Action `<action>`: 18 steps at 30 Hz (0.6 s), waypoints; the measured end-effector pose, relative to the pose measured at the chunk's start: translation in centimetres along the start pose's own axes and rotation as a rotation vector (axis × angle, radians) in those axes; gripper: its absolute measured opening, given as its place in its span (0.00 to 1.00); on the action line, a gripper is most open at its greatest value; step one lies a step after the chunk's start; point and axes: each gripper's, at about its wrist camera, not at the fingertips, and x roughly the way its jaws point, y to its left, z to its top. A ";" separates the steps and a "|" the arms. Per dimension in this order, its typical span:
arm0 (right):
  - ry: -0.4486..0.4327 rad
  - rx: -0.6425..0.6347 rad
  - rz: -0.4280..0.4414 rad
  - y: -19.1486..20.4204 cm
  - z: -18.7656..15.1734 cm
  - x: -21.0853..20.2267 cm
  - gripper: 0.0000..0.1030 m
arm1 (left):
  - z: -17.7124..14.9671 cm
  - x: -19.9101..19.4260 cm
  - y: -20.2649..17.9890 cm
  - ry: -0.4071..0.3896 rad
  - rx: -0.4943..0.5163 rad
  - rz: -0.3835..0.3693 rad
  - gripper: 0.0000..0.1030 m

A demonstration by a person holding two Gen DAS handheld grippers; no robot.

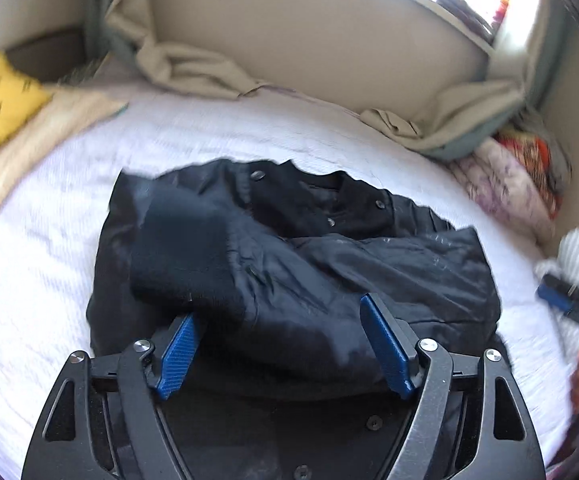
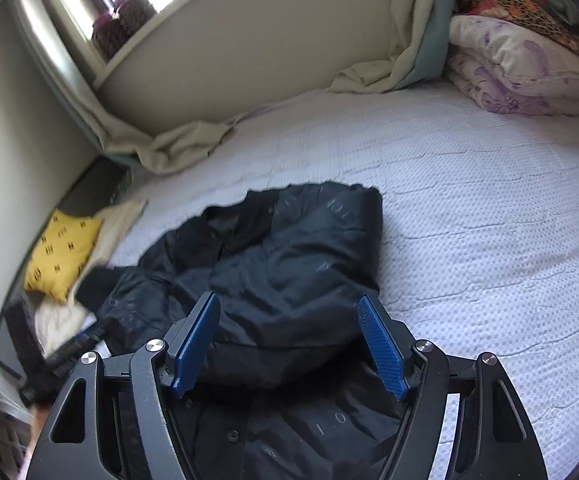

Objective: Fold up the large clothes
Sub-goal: 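Grasp the knit cuff with the left tool and tuck it onto the coat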

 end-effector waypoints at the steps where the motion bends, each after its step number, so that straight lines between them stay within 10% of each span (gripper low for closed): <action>1: 0.011 -0.011 -0.007 0.2 -0.2 0.5 0.69 | 0.0 -0.1 0.9 0.003 -0.034 -0.015 0.79; 6: 0.041 -0.044 -0.037 0.5 -0.7 2.0 0.64 | 0.0 0.8 4.4 0.010 -0.188 -0.075 0.70; 11: 0.058 -0.097 -0.112 0.6 -1.1 4.0 0.40 | 0.6 3.4 5.2 0.070 -0.230 -0.138 0.26; 18: 0.037 -0.165 -0.159 1.2 -1.1 6.2 0.25 | 1.0 3.3 3.9 -0.008 -0.103 0.054 0.25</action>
